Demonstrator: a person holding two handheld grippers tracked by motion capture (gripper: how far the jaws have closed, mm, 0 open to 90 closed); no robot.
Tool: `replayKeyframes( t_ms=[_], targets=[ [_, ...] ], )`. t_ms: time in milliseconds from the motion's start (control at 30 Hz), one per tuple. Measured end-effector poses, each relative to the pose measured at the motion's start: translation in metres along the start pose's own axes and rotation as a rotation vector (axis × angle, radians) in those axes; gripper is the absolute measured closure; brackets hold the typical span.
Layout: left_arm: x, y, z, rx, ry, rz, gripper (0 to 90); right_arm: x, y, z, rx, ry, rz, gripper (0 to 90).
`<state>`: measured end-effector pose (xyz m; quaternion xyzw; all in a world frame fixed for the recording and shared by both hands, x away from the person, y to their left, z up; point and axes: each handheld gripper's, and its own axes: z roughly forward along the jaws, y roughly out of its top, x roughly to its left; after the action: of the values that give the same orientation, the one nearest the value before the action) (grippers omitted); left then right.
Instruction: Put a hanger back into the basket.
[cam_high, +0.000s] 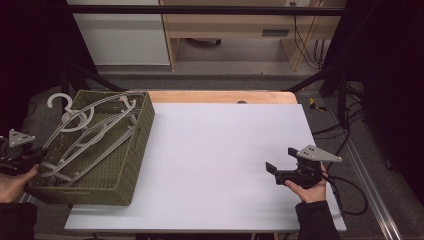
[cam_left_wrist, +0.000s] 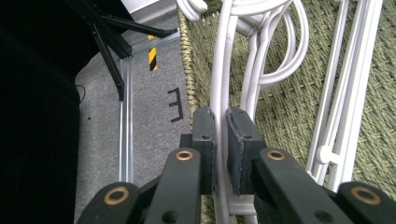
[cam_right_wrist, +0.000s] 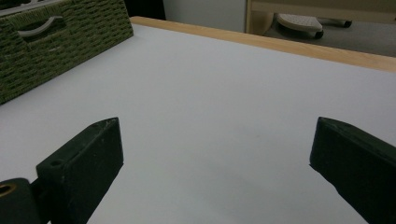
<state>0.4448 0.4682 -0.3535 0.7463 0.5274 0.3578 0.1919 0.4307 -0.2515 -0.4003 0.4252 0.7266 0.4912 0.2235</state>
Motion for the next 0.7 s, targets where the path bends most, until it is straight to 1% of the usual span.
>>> replayKeyframes(
  t_ms=[33,67,133,200,233,300,400,433,467,500,533,567,667,700],
  targets=[
    [0.000,0.000,0.000,0.000,-0.004,-0.005,82.3,0.000,0.000,0.000,0.000,0.000,0.000,3.1],
    [0.000,-0.001,0.001,0.001,-0.003,-0.001,82.3,0.000,0.000,0.000,0.001,0.000,-0.002,3.0],
    [-0.001,0.000,0.003,0.016,0.011,0.017,82.3,0.000,0.000,0.000,0.000,0.002,-0.004,3.0],
    [-0.004,0.001,0.004,0.027,0.014,0.033,82.1,0.000,0.000,0.001,-0.001,-0.001,-0.001,3.1],
    [-0.006,0.001,0.005,0.033,0.021,0.047,82.1,0.000,0.000,0.000,0.001,0.001,-0.006,3.1],
    [-0.011,0.002,0.008,0.043,0.012,0.069,82.1,0.000,0.000,0.000,0.000,0.000,-0.002,3.1],
    [-0.018,0.001,0.012,0.054,-0.003,0.071,82.0,0.000,0.000,0.000,0.000,0.001,-0.003,3.1],
    [-0.019,0.001,0.013,0.050,-0.017,0.061,82.0,0.000,0.000,0.000,-0.001,0.001,-0.007,3.1],
    [-0.020,0.001,0.013,0.050,-0.051,0.049,81.8,0.000,0.000,0.000,0.000,0.000,-0.005,3.1],
    [-0.022,0.001,0.014,0.048,-0.046,0.049,81.7,0.000,0.000,0.000,0.000,0.000,-0.003,3.1],
    [-0.024,0.001,0.014,0.066,-0.044,0.055,81.7,0.000,0.000,0.000,0.000,0.001,-0.003,3.1],
    [-0.025,0.001,0.015,0.073,-0.041,0.055,81.6,0.000,0.000,0.000,0.000,0.001,-0.003,3.1],
    [-0.025,0.000,0.019,0.124,-0.050,0.049,81.3,0.000,0.000,0.000,0.000,0.002,-0.003,3.1],
    [-0.025,0.000,0.020,0.132,-0.048,0.049,81.1,0.000,0.000,0.000,0.000,0.002,-0.003,3.1]
  ],
)
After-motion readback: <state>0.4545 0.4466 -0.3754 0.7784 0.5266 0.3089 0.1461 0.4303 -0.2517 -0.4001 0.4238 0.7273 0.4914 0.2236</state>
